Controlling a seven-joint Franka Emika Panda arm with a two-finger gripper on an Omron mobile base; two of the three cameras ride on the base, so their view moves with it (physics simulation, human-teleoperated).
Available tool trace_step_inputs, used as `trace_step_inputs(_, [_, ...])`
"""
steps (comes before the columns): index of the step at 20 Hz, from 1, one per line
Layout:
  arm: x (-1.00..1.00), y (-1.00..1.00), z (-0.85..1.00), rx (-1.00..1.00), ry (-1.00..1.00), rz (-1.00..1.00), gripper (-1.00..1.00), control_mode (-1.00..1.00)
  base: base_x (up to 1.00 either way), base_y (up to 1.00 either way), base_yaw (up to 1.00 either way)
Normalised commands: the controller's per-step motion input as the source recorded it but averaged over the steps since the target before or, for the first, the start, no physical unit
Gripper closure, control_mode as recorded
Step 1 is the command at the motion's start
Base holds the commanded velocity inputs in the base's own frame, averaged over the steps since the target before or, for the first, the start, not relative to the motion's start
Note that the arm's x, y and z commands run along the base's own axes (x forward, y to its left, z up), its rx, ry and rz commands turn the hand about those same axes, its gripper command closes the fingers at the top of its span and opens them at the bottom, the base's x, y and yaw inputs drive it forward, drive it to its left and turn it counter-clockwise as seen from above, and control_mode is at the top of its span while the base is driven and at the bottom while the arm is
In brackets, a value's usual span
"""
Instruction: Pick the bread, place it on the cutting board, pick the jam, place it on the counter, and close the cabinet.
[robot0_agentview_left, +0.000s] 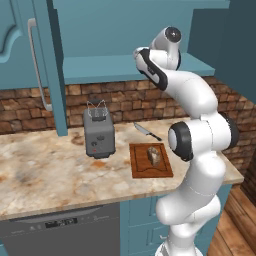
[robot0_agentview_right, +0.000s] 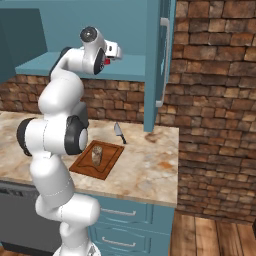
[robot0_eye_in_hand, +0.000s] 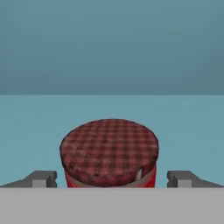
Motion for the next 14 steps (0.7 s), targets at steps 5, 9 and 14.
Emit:
trace_step_inputs(5, [0.0, 0.02, 0.0, 0.0, 0.0, 0.02, 1.0, -1.0, 0.0, 0.0, 0.0])
trace_step_inputs(9, [0.0, 0.0, 0.0, 0.0, 0.0, 0.01, 1.0, -1.0, 0.0, 0.0, 0.0])
trace_step_inputs(14, [-0.05, 0.0, 0.0, 0.0, 0.0, 0.01, 1.0, -1.0, 0.0, 0.0, 0.0])
